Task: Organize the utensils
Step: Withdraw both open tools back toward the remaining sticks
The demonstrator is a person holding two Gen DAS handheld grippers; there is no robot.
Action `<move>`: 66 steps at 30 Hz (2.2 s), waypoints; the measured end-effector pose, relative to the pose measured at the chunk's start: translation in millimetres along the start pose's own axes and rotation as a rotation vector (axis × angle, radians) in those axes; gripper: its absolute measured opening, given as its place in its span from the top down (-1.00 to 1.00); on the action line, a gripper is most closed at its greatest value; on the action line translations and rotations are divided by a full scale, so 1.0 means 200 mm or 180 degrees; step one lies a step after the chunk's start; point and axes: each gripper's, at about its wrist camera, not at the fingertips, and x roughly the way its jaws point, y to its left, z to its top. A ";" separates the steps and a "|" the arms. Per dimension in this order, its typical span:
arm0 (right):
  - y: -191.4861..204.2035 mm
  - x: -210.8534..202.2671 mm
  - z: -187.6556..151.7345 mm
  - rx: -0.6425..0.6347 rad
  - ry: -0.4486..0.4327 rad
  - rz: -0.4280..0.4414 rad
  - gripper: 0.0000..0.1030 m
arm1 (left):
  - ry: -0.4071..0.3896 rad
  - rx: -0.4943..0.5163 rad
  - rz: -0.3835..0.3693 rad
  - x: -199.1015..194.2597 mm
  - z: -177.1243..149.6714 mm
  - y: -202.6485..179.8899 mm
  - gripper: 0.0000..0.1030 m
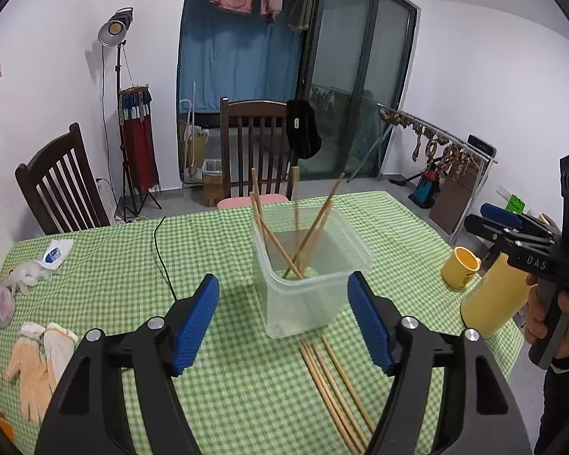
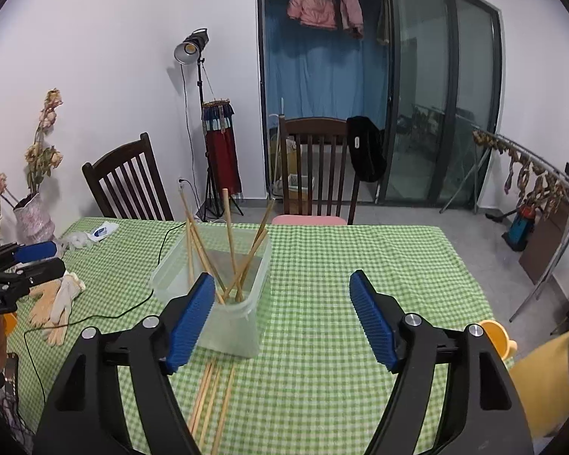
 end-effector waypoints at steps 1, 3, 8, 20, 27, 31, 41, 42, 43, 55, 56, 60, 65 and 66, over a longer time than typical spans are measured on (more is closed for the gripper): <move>0.01 -0.02 -0.03 -0.0041 -0.0013 -0.0002 -0.38 | -0.0020 0.0003 -0.0011 -0.02 -0.03 -0.02 -0.32; 0.03 -0.06 -0.11 -0.0118 -0.0028 0.0003 -0.46 | -0.0063 0.0045 0.0034 -0.05 -0.09 -0.06 -0.34; 0.09 -0.12 -0.34 -0.0366 -0.0039 0.0026 -0.64 | -0.0185 0.0141 0.0134 -0.13 -0.31 -0.15 -0.41; 0.24 -0.31 -0.83 -0.0431 -0.0388 -0.0137 -0.68 | -0.0578 -0.0112 0.0202 -0.32 -0.95 -0.28 -0.70; 0.40 -0.37 -1.06 -0.0572 -0.0571 -0.0173 -0.68 | -0.0636 -0.0254 0.0361 -0.35 -1.29 -0.25 -0.70; 0.45 -0.40 -1.19 -0.0518 -0.0613 -0.0172 -0.68 | -0.0555 -0.0333 0.0207 -0.34 -1.42 -0.26 -0.71; 0.50 -0.48 -1.59 -0.0234 -0.0491 -0.0130 -0.68 | -0.0621 -0.0198 0.0492 -0.38 -1.79 -0.37 -0.71; 0.50 -0.50 -1.62 -0.0244 -0.0486 -0.0140 -0.68 | -0.0659 -0.0181 0.0551 -0.39 -1.83 -0.37 -0.71; 0.49 -0.51 -1.64 -0.0243 -0.0482 -0.0152 -0.68 | -0.0709 -0.0148 0.0618 -0.41 -1.87 -0.38 -0.71; 0.44 -0.53 -1.73 -0.0145 -0.0430 -0.0285 -0.68 | -0.0659 0.0089 0.0738 -0.40 -1.96 -0.42 -0.76; 0.44 -0.51 -1.73 -0.0167 -0.0393 -0.0304 -0.68 | -0.0642 0.0093 0.0726 -0.40 -1.95 -0.42 -0.76; 0.41 -0.48 -1.73 -0.0169 -0.0301 -0.0326 -0.68 | -0.0559 0.0074 0.0702 -0.37 -1.95 -0.39 -0.78; 0.39 -0.36 -1.61 -0.0201 -0.0134 -0.0199 -0.68 | -0.0353 -0.0045 0.0617 -0.26 -1.79 -0.35 -0.78; 0.39 -0.32 -1.57 -0.0275 -0.0092 -0.0179 -0.68 | -0.0248 -0.0067 0.0618 -0.21 -1.73 -0.34 -0.78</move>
